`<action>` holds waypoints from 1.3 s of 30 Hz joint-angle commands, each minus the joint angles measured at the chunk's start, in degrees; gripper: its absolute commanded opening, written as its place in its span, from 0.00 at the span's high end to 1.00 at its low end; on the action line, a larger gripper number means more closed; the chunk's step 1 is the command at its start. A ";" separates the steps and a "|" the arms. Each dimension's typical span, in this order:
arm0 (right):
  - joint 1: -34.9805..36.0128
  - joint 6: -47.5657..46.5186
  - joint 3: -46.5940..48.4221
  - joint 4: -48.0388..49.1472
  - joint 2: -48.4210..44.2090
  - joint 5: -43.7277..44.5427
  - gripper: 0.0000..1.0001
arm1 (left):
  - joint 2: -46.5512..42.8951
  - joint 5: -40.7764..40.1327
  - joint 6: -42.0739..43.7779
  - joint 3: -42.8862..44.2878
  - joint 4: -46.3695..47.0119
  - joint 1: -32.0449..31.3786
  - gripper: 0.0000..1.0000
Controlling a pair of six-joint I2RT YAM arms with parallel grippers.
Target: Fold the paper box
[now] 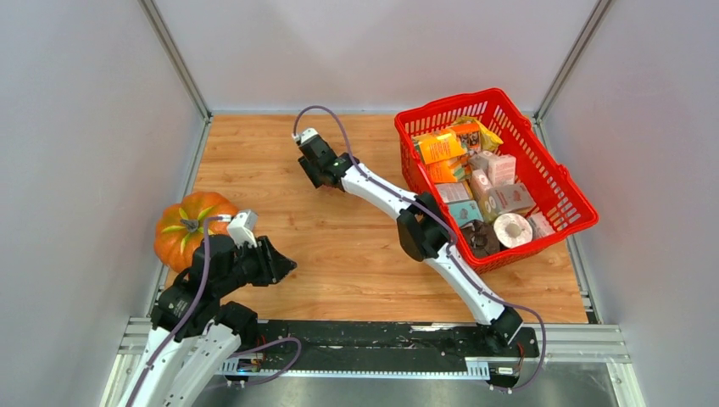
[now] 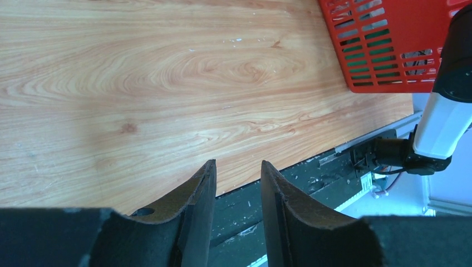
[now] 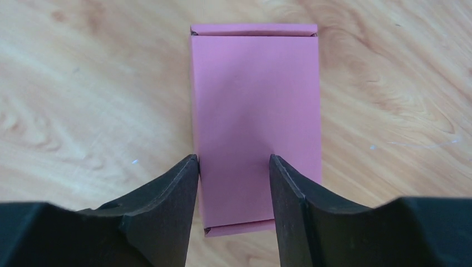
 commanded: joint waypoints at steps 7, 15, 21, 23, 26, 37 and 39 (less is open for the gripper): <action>-2.48 15.02 5.91 4.02 3.59 7.22 0.47 | 1.23 1.71 1.13 1.78 3.81 0.13 0.57; -1.96 15.53 5.13 8.71 -4.04 0.64 0.15 | -1.14 0.13 -0.10 3.62 1.52 0.13 0.57; -0.90 17.56 -9.36 -1.21 -25.65 -0.77 0.06 | 5.06 -6.63 2.79 0.72 4.40 0.13 0.44; -0.90 19.31 -18.46 -2.99 -36.67 -1.29 0.05 | 9.21 -7.96 4.38 1.24 8.96 0.13 0.44; -0.90 21.07 -31.82 -1.77 -48.41 -4.19 0.05 | 20.01 -9.63 8.77 4.30 16.97 0.13 0.44; -1.16 20.56 -55.15 -0.97 -86.99 -6.07 0.01 | 80.12 -12.36 24.52 38.40 22.00 0.13 0.69; -1.52 19.33 -56.66 -2.72 -89.47 -3.77 0.00 | 86.36 -11.49 22.06 42.72 22.69 0.13 0.68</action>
